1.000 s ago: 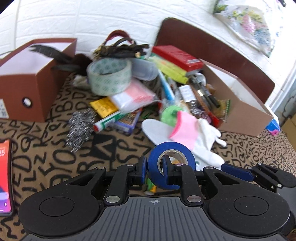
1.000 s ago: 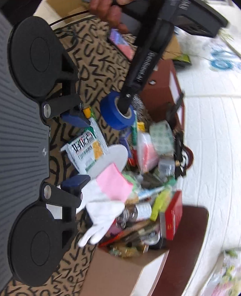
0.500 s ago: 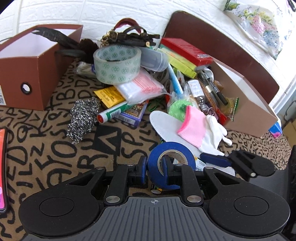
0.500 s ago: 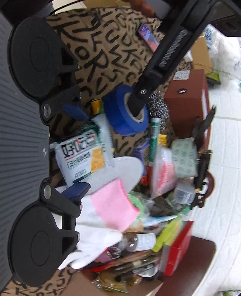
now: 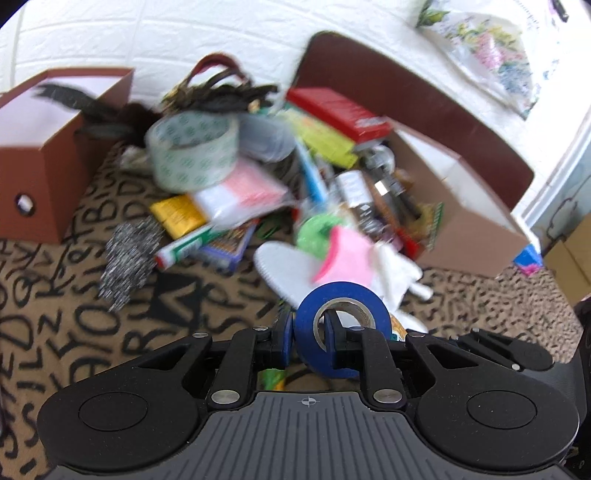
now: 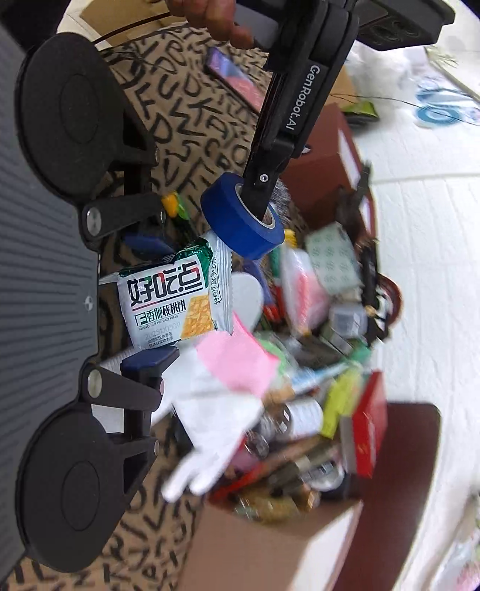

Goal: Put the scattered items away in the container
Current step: 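Carry the tape and snack packet into the cardboard box and open both grippers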

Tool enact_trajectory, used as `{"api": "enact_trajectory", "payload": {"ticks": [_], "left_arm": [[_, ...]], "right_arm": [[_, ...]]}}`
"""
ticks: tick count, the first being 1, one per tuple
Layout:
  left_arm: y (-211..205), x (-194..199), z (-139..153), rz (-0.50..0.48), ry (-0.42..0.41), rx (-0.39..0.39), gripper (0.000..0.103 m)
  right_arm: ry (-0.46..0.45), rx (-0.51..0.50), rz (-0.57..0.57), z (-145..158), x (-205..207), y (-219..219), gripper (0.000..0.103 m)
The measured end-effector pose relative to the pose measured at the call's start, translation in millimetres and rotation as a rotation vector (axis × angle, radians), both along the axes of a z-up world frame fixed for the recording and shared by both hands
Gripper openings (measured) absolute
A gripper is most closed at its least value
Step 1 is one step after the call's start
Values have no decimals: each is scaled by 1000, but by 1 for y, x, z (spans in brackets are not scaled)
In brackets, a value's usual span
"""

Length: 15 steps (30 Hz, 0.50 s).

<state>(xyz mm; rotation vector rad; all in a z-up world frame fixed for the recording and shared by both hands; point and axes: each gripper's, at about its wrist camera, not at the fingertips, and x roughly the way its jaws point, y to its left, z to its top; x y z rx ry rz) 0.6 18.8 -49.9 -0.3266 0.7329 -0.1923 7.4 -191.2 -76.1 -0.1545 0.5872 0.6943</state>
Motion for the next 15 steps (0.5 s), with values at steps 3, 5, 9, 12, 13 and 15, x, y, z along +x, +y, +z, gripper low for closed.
{"api": "enact_trajectory", "payload": {"ticks": [3,5,9,12,13,15], "left_arm": [[-16,10,15,-48,-39,-4,15],[-27,19,24,-81,-61,-7,14],[-52,42,42,-140,-95,-35,14],[-73,60,56,-181,-119,-44,14],[-79,67,61,-193,-127,-47,14],[-91,81,70,-215,-138,-62,14]], "right_arm": [[-51,2,-40,13,3,-13,57],[-80,15,-70,22,7,-23,57],[-131,31,-144,34,18,-43,57],[-172,36,-186,43,24,-56,57],[-191,34,-203,46,27,-60,57],[-229,30,-241,55,33,-69,57]]}}
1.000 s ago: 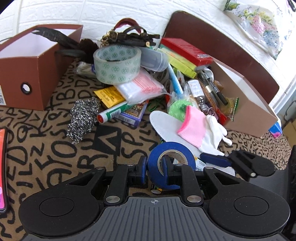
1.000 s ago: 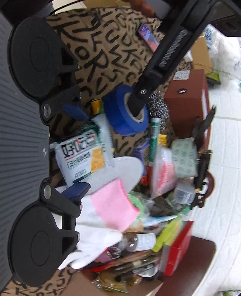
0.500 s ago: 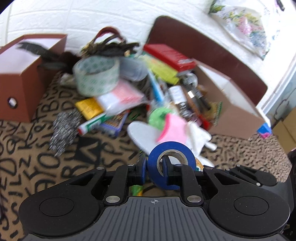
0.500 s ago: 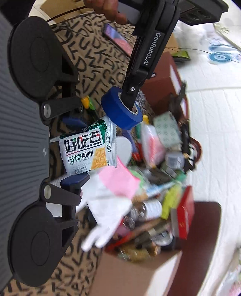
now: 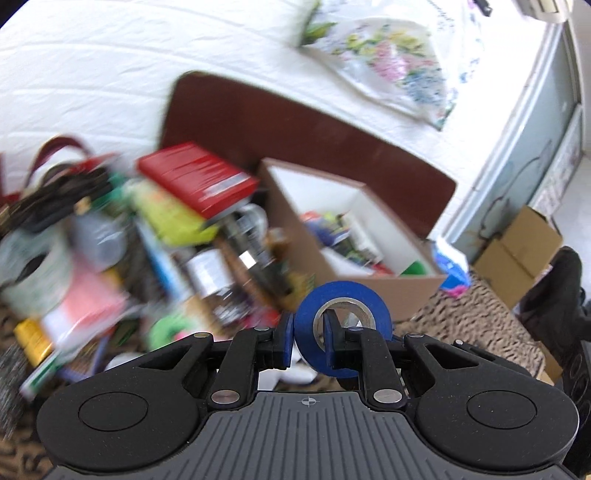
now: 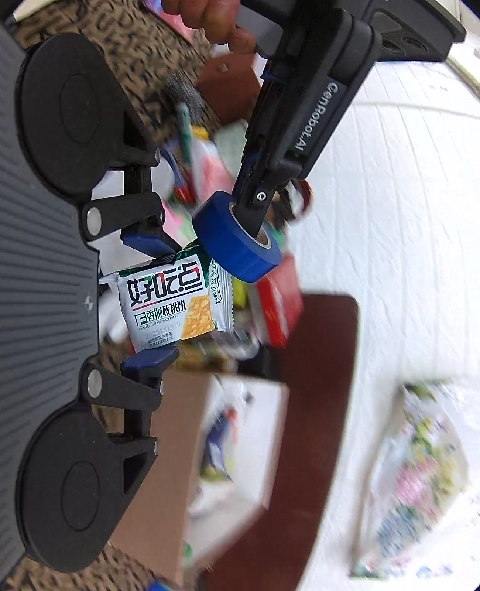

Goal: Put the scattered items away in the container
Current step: 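Carry the tape and snack packet into the cardboard box and open both grippers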

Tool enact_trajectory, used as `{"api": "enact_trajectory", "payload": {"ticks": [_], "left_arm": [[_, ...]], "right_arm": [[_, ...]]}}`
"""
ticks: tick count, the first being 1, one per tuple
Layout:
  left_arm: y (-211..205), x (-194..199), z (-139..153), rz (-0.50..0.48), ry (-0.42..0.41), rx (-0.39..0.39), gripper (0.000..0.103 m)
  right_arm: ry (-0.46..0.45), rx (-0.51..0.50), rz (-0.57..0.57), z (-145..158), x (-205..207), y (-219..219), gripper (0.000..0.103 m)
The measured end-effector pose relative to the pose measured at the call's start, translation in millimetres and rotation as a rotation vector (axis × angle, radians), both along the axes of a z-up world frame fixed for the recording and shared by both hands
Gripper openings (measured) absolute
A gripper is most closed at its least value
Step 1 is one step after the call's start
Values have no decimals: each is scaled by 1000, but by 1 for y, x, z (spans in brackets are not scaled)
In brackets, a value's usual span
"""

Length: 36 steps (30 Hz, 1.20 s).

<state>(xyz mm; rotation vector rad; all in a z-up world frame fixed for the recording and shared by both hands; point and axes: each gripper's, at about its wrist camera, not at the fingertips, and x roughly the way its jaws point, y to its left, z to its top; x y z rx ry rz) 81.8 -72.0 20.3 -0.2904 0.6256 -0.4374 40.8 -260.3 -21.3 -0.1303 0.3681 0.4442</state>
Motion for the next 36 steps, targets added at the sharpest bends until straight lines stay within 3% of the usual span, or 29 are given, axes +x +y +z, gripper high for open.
{"api": "enact_trajectory", "payload": {"ticks": [7,13,24,32,33,35,36], "left_arm": [[-49,53,27,-35,-34,17,13],[-86,106,35,-47,-53,56,13],[-127,242,3,33,61,160,13],[-142,301,-22,64,96,211,14],[-143,306,-24,68,95,211,18],[-145,312,-26,70,75,196,41],[-145,312,-25,73,55,188,60]], "right_arm": [[-72,25,-133,23,36,-31,57],[-87,-16,-202,32,83,-53,57],[48,-212,-249,13,212,-72,57],[133,-284,-259,-4,279,-76,58],[151,-294,-264,-3,286,-76,58],[150,-303,-256,3,293,-77,58],[123,-302,-243,7,294,-78,70]]}}
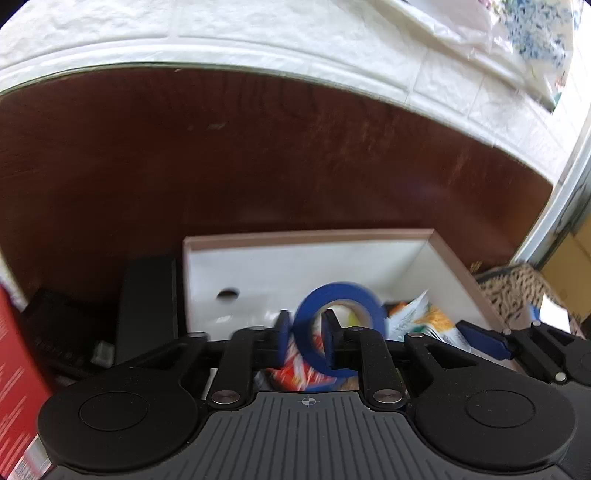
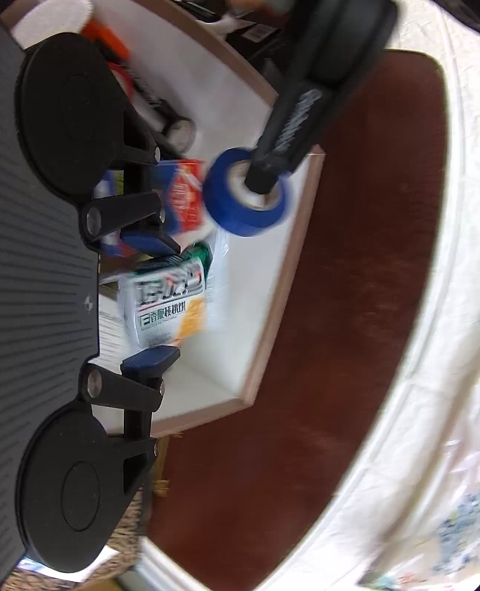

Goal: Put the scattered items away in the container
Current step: 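Carry the tape and snack packet into the cardboard box and open both grippers, then move both grippers back to the pile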

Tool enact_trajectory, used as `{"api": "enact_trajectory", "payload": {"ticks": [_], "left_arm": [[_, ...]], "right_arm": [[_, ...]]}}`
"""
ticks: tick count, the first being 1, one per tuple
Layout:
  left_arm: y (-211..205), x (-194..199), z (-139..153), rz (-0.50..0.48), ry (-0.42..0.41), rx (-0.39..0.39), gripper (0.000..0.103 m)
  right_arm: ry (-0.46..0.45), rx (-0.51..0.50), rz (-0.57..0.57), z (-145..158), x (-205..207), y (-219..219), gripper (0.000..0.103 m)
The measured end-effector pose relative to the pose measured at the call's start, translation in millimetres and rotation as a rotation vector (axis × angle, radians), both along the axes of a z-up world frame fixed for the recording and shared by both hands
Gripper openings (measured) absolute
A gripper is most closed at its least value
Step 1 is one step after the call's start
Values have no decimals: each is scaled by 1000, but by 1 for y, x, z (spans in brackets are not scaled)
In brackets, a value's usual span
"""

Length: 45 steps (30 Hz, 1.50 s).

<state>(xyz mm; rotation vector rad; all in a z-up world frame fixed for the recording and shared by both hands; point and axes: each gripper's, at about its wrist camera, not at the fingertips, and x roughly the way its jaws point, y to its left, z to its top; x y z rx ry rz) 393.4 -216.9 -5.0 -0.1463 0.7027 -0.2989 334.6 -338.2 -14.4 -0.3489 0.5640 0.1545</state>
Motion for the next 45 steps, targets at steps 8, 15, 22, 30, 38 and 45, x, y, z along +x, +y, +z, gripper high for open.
{"api": "enact_trajectory", "payload": {"ticks": [8,15,22,30,38,45], "left_arm": [[4,-31,11,-10,-89,13,103],[7,-62,23,-14,-116,46,103],[8,-99,43,-42,-163,59,103],[13,-156,62,-89,-200,61,103],[47,-246,51,-125,-229,43,103],[88,-335,-2,-53,-204,12,103]], "right_arm": [[-20,-93,5,6,-27,1,98],[-39,-136,26,16,-45,11,102],[-66,-87,30,34,-78,13,102],[-127,-31,16,55,-124,16,102],[-175,148,78,49,-204,23,103],[-91,274,163,7,-264,54,103]]}}
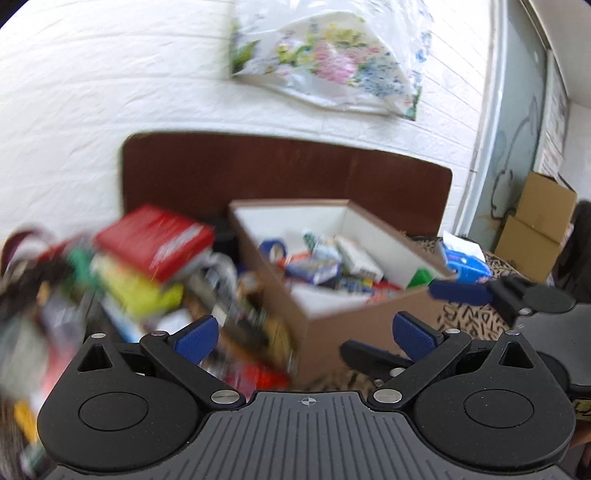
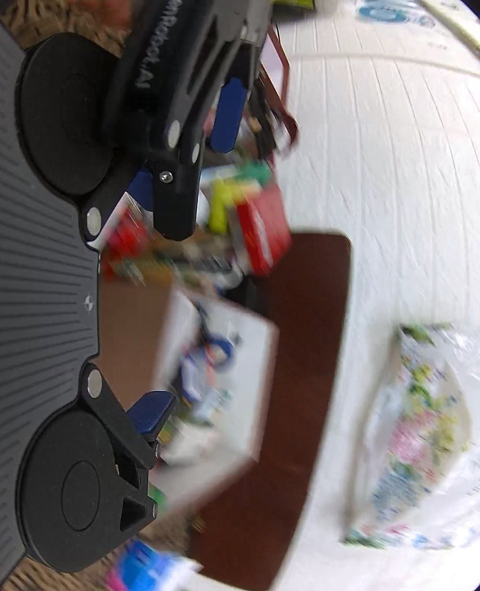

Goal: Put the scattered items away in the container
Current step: 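Move both grippers back to the pile, then grasp the blue-capped marker with the left gripper while the right gripper grasps a green marker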

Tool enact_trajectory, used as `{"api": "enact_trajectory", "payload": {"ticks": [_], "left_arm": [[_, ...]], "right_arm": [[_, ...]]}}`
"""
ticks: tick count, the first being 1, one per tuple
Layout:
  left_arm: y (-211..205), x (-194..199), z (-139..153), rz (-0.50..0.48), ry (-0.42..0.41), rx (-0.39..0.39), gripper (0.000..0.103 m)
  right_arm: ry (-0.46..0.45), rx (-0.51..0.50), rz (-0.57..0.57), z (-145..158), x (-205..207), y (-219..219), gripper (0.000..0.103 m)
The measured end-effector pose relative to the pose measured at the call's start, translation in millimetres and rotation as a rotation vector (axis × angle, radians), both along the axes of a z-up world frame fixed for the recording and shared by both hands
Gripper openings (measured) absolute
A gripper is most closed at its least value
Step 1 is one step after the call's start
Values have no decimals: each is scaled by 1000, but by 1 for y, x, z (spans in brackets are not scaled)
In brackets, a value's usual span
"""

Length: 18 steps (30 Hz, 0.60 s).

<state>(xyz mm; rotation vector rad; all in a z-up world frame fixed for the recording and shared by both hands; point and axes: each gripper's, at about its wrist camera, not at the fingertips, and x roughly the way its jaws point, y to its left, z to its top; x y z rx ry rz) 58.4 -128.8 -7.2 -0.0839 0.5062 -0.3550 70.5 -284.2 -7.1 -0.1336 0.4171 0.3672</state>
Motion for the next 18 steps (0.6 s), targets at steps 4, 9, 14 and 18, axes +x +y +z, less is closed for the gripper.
{"api": "enact_trajectory", "payload": {"ticks": [4,9,14,18], "left_arm": [[37,-37,-36,65,91,-48,103],[90,-70,-67,190,156,13,103],[135,-81,-83,313,198,7,99],[146,-79,-86,301,202,5,89]], "right_arm": [[95,36,43,-36,-26,22,103],[176,16,104,-68,-55,54,102],[250,19,195,-82,-67,87,102],[269,-31,236,-90,-74,115,100]]}}
